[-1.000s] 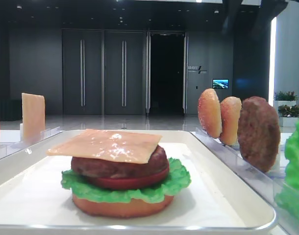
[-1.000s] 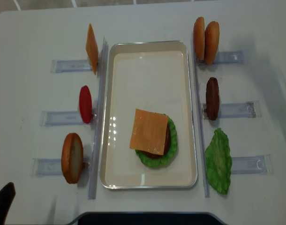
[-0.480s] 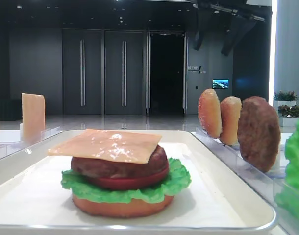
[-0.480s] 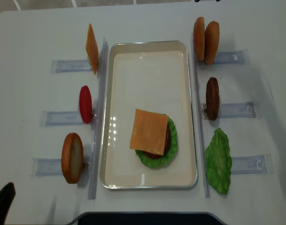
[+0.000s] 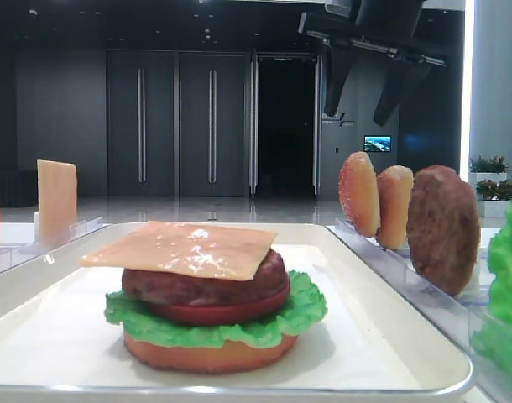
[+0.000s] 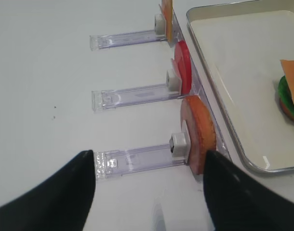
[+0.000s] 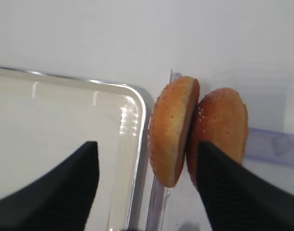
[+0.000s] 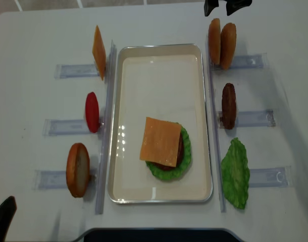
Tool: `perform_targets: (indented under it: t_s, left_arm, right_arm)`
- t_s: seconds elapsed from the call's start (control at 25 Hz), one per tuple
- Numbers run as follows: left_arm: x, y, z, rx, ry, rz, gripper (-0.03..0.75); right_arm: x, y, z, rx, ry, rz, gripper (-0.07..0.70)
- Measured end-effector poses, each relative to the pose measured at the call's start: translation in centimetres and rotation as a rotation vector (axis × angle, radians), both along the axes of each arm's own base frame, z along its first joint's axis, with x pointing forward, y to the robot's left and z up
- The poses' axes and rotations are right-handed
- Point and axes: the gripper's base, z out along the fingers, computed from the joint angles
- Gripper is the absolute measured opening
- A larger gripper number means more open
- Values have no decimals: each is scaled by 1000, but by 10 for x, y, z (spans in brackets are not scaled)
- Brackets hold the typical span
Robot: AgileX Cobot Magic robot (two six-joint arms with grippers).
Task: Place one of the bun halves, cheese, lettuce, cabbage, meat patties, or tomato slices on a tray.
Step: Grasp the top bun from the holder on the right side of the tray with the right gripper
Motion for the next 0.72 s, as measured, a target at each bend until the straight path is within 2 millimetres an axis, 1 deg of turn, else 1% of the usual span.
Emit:
perform_targets:
  t_s: [0.32,0.52,0.72]
  left_arm:
    - [0,0,0,0,0,0,535]
    - [0,0,0,0,0,0,535]
    - [0,0,0,0,0,0,535]
  right_arm:
    - [5,2,-16,-14,29,-2,450]
    - [10,3,-29,-22,50,-3,450]
    - [13,4,-32,-19,39,-6,450]
